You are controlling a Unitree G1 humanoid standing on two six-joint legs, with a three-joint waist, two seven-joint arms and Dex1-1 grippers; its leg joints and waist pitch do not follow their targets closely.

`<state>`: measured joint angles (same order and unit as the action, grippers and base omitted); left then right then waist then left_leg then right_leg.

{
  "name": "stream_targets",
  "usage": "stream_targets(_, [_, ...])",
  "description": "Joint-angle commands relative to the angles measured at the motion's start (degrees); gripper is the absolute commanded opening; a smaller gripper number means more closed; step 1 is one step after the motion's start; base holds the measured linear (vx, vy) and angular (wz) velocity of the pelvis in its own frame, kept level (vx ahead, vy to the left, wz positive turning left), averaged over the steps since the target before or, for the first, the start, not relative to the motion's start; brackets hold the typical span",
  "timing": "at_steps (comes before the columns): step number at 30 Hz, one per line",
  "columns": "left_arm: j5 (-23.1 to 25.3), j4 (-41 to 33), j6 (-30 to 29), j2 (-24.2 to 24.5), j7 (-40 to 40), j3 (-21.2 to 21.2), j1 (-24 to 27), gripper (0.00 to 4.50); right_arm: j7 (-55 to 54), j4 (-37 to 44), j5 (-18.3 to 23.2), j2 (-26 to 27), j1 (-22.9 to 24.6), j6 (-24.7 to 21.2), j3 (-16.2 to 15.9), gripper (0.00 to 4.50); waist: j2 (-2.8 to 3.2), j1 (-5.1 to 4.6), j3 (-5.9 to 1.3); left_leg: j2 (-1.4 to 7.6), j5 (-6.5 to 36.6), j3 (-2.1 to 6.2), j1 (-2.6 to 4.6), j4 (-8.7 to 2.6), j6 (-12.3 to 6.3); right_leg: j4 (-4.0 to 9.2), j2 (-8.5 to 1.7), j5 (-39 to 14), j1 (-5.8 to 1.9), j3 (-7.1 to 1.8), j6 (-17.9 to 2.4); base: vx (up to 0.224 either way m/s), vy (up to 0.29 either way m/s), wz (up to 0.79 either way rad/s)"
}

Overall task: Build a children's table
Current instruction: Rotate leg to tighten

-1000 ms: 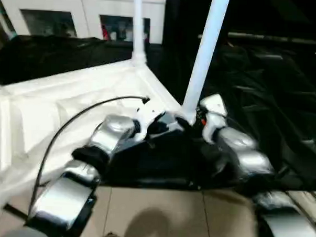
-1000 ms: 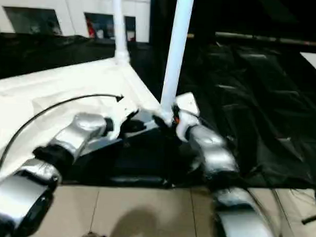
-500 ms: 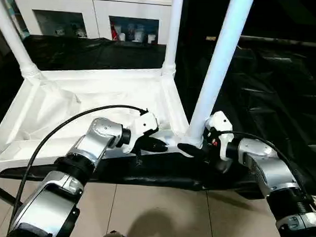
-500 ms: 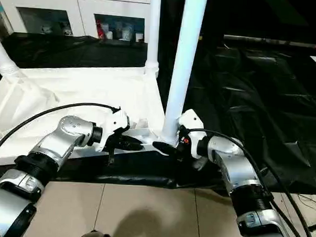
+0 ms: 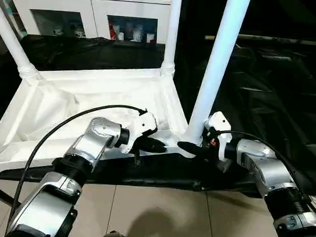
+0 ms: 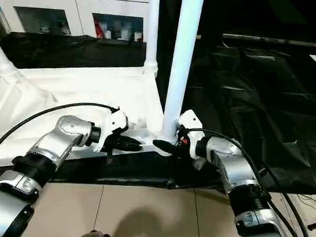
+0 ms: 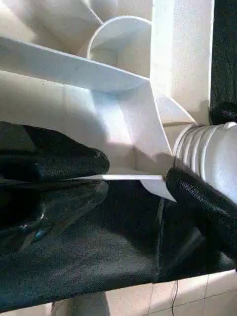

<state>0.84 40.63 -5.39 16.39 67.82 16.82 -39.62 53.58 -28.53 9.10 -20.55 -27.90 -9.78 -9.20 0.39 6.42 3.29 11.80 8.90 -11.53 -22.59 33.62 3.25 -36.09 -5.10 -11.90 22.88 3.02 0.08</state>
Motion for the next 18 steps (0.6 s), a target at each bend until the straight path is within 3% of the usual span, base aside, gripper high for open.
stream_targets(1, [-0.95, -1.82, 0.05, -0.74, 1.17, 0.40, 0.32, 0.00, 0.21, -0.65, -0.04, 0.30, -0.66, -0.20, 0.23, 2.81, -0.35, -0.08, -4.30, 1.47, 10.62, 0.80, 1.42, -3.35, -2.46, 4.05, -2.97, -2.16, -2.71, -2.03, -14.28, 0.000, 0.000, 0.00])
stream_targets(9, [-0.56, -1.07, -1.33, -1.52, -1.12, -0.09, 0.38, 0.00, -4.36, -3.53, -0.64, 2.29, -0.46, 0.00, 1.43, 2.72, -0.27, -0.21, -4.30, 1.53, 11.00, 0.82, 1.53, -3.42, -2.16, 4.07, -3.05, -2.81, -2.54, -2.06, -14.46, 0.000, 0.000, 0.00])
stream_targets(10, [0.35, 1.43, -1.18, -3.04, -6.55, -1.22, -0.79, 0.00, -12.17, -7.48, -2.72, 4.39, -1.43, 1.74, 2.55, 2.72, -0.38, -0.42, -4.24, 1.50, 11.43, 0.85, 1.49, -3.49, -1.55, 4.17, -3.15, -3.93, -2.48, -2.04, -14.34, 0.000, 0.000, 0.00])
stream_targets(11, [0.45, 1.84, -1.26, -3.26, -7.25, -1.37, -0.99, 0.00, -13.26, -7.96, -2.79, 4.77, -1.59, 1.70, 2.82, 2.72, -0.27, -0.63, -4.06, 1.41, 12.38, 0.81, 1.62, -3.60, -1.10, 4.44, -3.05, -5.40, -2.24, -2.04, -14.27, 0.000, 0.000, 0.00])
stream_targets(15, [2.22, 10.79, -3.85, -7.89, -24.09, -4.45, -5.86, 0.00, -32.87, -16.67, -2.85, 11.12, -5.63, 1.07, 7.95, 2.72, -0.12, -1.56, -3.97, 1.21, 16.03, 1.07, 1.97, -3.93, 1.84, 4.99, -3.15, -12.41, -2.19, -2.10, -12.61, 0.000, 0.000, 0.00])
stream_targets(18, [1.99, 14.31, -5.24, -10.46, -31.35, -6.10, -8.26, 0.00, -41.98, -20.84, -2.64, 13.64, -8.27, 1.30, 10.04, 2.72, -0.14, -1.55, -4.03, 1.18, 16.18, 1.10, 2.05, -3.99, 1.90, 5.32, -3.19, -12.22, -2.11, -2.15, -12.00, 0.000, 0.000, 0.00])
